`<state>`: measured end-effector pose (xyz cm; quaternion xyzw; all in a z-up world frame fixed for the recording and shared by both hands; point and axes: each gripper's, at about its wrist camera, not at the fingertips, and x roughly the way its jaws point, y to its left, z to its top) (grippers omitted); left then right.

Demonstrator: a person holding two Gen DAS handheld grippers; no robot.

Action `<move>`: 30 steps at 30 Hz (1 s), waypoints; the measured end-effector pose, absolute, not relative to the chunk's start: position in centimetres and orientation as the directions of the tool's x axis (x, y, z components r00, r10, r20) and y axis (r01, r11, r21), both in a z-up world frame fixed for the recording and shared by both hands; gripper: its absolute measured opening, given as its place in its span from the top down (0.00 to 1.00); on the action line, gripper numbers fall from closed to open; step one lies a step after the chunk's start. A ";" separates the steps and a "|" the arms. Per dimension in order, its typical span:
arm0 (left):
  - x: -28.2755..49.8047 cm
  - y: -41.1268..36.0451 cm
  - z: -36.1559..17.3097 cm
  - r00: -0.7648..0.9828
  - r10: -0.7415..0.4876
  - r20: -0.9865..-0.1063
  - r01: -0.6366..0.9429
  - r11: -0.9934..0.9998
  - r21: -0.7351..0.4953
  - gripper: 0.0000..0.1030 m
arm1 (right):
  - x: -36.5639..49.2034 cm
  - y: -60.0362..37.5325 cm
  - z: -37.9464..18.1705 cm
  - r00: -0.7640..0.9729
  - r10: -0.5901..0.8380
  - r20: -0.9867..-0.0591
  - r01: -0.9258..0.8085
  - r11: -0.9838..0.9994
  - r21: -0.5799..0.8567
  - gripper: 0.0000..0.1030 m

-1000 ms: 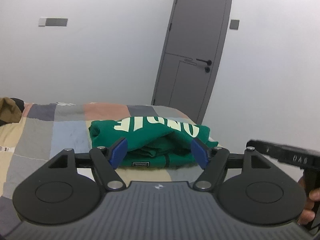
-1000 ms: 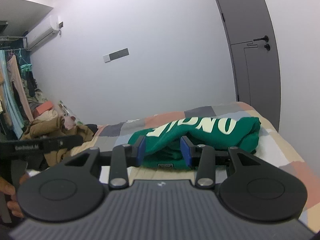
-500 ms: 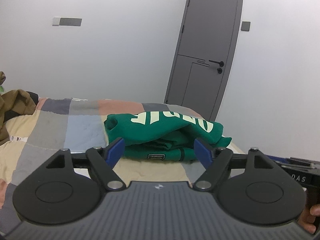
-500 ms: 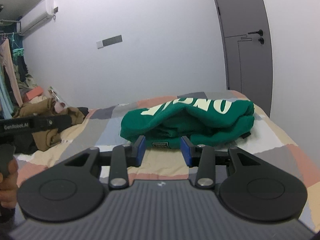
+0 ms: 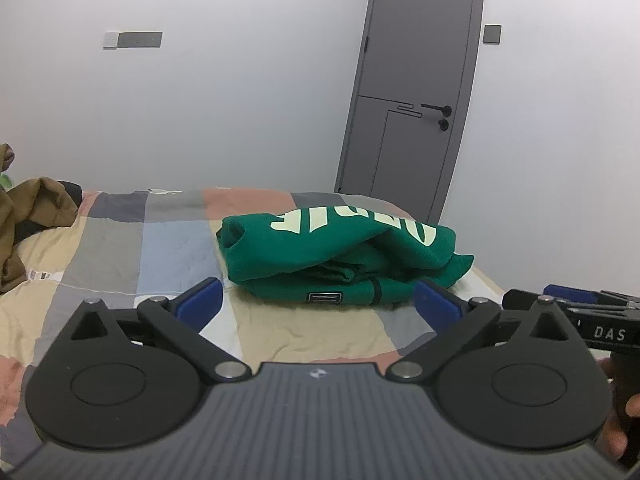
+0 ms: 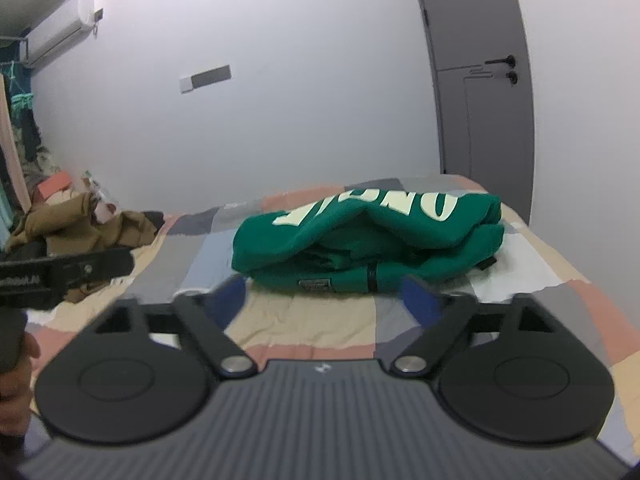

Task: Fold large clothes

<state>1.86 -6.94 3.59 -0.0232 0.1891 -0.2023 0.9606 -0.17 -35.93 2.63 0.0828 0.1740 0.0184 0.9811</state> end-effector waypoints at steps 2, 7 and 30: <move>1.9 -6.8 3.7 0.844 -0.397 -0.361 0.380 0.917 -0.119 0.00 | 0.1 -35.9 2.5 0.938 0.037 -0.346 0.021 0.986 0.163 0.05; 1.8 -6.9 3.8 0.851 -0.373 -0.370 0.362 0.927 -0.103 0.00 | 0.6 -35.8 2.3 0.930 0.030 -0.366 0.032 0.987 0.161 0.05; 0.6 -7.3 4.0 0.860 -0.362 -0.361 0.355 0.931 -0.088 0.00 | -0.8 -34.8 2.4 0.925 0.036 -0.377 0.021 0.989 0.146 0.05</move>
